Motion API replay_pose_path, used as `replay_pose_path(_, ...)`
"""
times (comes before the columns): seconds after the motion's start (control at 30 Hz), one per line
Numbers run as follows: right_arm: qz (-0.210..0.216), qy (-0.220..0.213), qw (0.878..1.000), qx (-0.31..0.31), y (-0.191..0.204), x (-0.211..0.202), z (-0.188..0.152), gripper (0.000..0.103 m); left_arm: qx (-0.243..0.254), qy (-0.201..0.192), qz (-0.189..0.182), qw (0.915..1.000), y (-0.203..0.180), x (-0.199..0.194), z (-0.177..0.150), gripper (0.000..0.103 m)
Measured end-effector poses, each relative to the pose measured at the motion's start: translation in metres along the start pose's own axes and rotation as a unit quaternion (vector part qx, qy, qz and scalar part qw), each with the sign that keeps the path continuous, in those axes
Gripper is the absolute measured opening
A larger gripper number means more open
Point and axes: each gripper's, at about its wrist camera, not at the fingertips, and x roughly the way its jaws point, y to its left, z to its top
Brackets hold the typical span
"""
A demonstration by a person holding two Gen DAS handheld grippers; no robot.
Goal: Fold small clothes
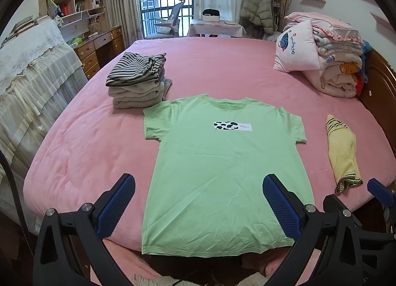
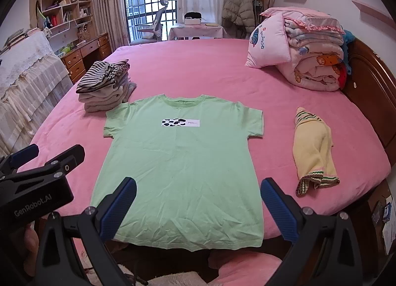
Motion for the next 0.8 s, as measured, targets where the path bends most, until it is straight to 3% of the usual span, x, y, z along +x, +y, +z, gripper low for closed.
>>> replay_pose_path(0.8,0.007,-0.012,1.0,0.002,-0.006,-0.005,0.01,0.101,-0.001,-0.01,0.022,0.9997,0.008,-0.007,-0.007,0.102)
